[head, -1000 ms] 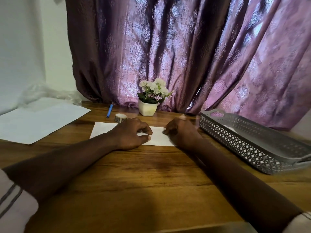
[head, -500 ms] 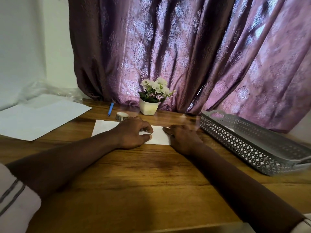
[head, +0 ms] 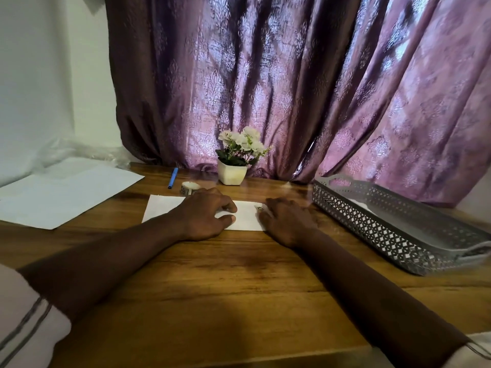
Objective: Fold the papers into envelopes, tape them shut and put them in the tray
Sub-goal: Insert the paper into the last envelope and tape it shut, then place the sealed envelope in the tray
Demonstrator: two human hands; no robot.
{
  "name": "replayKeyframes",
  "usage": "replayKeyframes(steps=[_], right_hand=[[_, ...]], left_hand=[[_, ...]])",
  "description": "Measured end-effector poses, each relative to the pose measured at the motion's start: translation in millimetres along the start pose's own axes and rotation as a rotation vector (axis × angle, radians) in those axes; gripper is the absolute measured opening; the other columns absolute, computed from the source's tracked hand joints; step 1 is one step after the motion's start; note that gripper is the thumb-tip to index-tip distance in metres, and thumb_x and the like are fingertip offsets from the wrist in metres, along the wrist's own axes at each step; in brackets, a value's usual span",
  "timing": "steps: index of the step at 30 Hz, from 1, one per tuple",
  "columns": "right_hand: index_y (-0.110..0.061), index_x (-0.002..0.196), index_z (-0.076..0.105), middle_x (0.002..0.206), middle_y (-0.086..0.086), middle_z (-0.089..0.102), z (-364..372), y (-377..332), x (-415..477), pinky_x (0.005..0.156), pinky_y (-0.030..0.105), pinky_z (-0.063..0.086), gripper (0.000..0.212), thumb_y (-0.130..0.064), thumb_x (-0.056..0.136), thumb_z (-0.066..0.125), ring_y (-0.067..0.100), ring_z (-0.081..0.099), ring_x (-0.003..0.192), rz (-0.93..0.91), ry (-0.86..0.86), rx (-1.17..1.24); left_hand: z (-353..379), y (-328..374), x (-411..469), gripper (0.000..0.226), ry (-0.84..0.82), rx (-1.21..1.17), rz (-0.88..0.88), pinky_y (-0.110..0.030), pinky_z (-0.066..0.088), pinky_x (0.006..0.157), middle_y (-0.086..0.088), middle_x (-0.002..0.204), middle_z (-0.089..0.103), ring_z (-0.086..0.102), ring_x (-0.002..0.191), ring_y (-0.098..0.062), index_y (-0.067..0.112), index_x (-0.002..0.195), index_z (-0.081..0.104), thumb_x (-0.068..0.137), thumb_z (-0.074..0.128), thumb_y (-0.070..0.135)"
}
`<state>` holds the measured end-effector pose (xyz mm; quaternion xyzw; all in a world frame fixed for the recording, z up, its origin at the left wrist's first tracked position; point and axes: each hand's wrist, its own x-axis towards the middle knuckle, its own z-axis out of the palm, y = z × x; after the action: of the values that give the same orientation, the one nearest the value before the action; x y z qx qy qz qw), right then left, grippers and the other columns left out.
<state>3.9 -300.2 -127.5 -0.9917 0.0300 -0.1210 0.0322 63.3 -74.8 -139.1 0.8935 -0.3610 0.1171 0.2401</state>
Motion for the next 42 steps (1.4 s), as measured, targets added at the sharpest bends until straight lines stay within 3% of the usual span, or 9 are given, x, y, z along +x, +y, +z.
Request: replayKeyframes(steps=[4,7,13,20,23,28,31,34,42], right_hand=[[-0.023,0.16,0.033,0.164,0.006,0.038,-1,-8,15,0.122,0.051,0.027,0.069,-0.063,0.104,0.033,0.027,0.035,0.151,-0.171,0.049,0.185],[-0.025,0.152,0.046,0.153,0.006,0.052,2,-12,31,0.114,0.048,0.036,0.071,-0.071,0.099,0.032,0.027,0.048,0.139,-0.196,-0.004,0.135],[-0.027,0.122,0.065,0.12,0.002,0.062,11,-6,37,0.085,0.033,0.045,0.067,-0.081,0.086,0.047,0.021,0.058,0.11,-0.218,0.084,0.039],[-0.018,0.091,0.061,0.082,-0.006,0.06,-7,10,4,0.063,0.029,0.036,0.025,-0.042,0.098,0.064,0.011,0.056,0.073,-0.23,0.161,0.401],[-0.017,0.092,0.062,0.081,-0.008,0.064,-32,26,-22,0.066,0.024,0.045,0.02,-0.034,0.097,0.068,0.006,0.058,0.073,-0.212,0.371,0.539],[-0.027,0.092,0.06,0.077,-0.014,0.066,-69,73,-69,0.057,0.011,0.04,0.017,-0.041,0.094,0.07,-0.006,0.061,0.068,-0.059,0.828,0.554],[-0.022,0.092,0.064,0.078,-0.004,0.07,-104,117,-80,0.059,0.018,0.047,0.023,-0.044,0.093,0.071,-0.001,0.062,0.067,0.126,0.964,0.504],[-0.014,0.101,0.069,0.095,0.011,0.074,-132,165,-76,0.073,0.033,0.051,0.029,-0.043,0.093,0.07,0.027,0.07,0.088,0.343,0.906,0.396],[-0.011,0.116,0.068,0.13,0.022,0.065,-112,230,-63,0.099,0.046,0.053,0.037,-0.04,0.095,0.068,0.039,0.065,0.114,0.631,0.448,0.035]], left_hand=[[-3,1,-5,0.034,0.046,0.095,0.034,-0.027,0.045,0.084,0.015,0.113,0.059,0.054,0.107,-0.007,0.038,0.119,0.067,0.089,0.062,0.053],[-3,5,-12,0.035,0.073,0.116,0.064,-0.02,0.038,0.074,0.022,0.105,0.055,0.052,0.1,-0.002,0.04,0.116,0.067,0.085,0.062,0.056],[-9,16,-23,0.042,0.102,0.232,0.094,-0.038,0.041,0.096,0.012,0.125,0.06,0.05,0.119,-0.011,0.039,0.119,0.065,0.089,0.049,0.065],[-17,47,-34,0.048,0.227,0.453,0.365,-0.045,0.041,0.103,0.0,0.139,0.055,0.048,0.127,-0.022,0.029,0.132,0.059,0.096,0.046,0.059],[-9,63,-34,0.054,0.275,0.417,0.529,-0.043,0.041,0.099,-0.001,0.139,0.056,0.051,0.125,-0.022,0.026,0.133,0.06,0.094,0.05,0.062],[1,70,-28,0.058,0.265,0.328,0.658,-0.042,0.042,0.101,0.006,0.145,0.05,0.049,0.131,-0.019,0.032,0.134,0.057,0.091,0.05,0.071],[2,66,-25,0.051,0.273,0.295,0.687,-0.041,0.045,0.095,0.005,0.137,0.054,0.055,0.123,-0.02,0.033,0.123,0.061,0.092,0.049,0.072],[3,65,-24,0.046,0.26,0.29,0.682,-0.041,0.049,0.088,0.009,0.13,0.055,0.056,0.117,-0.016,0.036,0.114,0.062,0.091,0.047,0.073],[7,61,-25,0.049,0.203,0.286,0.592,-0.035,0.051,0.08,0.02,0.121,0.053,0.051,0.108,-0.003,0.041,0.101,0.063,0.089,0.037,0.081]])
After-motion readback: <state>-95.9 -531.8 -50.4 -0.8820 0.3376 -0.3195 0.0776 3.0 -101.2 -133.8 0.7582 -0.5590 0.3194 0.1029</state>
